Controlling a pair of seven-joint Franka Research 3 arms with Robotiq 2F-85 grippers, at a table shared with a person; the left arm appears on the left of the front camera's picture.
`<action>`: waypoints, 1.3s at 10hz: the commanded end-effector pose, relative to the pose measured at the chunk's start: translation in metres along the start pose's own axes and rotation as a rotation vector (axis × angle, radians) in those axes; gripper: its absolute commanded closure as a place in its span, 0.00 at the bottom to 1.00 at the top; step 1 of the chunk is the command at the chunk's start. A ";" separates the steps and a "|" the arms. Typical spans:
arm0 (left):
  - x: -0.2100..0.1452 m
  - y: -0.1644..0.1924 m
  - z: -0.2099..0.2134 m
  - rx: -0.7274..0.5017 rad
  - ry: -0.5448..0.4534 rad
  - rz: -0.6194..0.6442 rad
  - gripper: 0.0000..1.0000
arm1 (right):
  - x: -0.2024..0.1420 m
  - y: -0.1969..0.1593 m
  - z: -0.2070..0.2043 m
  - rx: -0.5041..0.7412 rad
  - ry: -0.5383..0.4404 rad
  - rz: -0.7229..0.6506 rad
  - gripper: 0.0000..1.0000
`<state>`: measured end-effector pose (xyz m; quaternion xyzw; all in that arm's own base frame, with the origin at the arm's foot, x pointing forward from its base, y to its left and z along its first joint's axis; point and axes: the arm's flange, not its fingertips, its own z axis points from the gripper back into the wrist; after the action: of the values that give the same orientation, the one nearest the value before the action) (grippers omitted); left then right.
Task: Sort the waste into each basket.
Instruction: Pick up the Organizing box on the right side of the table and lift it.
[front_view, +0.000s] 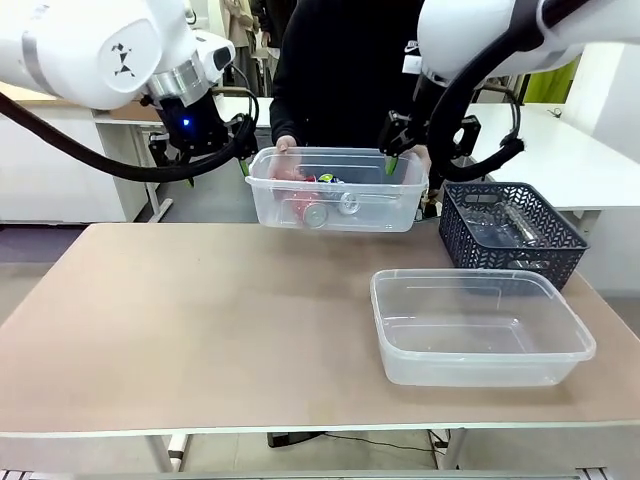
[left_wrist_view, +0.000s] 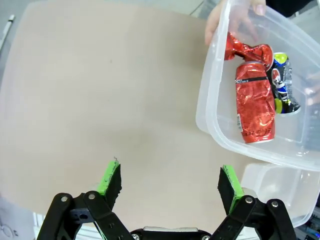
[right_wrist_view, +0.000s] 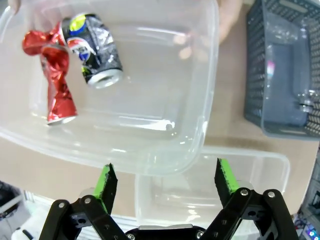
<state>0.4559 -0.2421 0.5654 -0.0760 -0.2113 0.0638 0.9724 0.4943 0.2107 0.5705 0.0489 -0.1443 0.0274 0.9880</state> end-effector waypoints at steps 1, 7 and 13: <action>0.000 0.001 0.003 0.004 -0.008 0.007 0.00 | 0.000 -0.001 0.001 0.018 -0.015 -0.003 0.00; -0.066 -0.021 0.020 0.005 0.087 0.084 0.00 | -0.078 -0.033 0.027 0.069 0.093 0.106 0.00; -0.163 -0.170 -0.041 -0.046 0.223 -0.093 0.00 | -0.203 -0.157 0.034 -0.188 0.094 -0.201 0.00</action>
<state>0.3129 -0.4262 0.4913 -0.1095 -0.0928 -0.0106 0.9896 0.2900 0.0270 0.5320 -0.0053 -0.0688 -0.0619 0.9957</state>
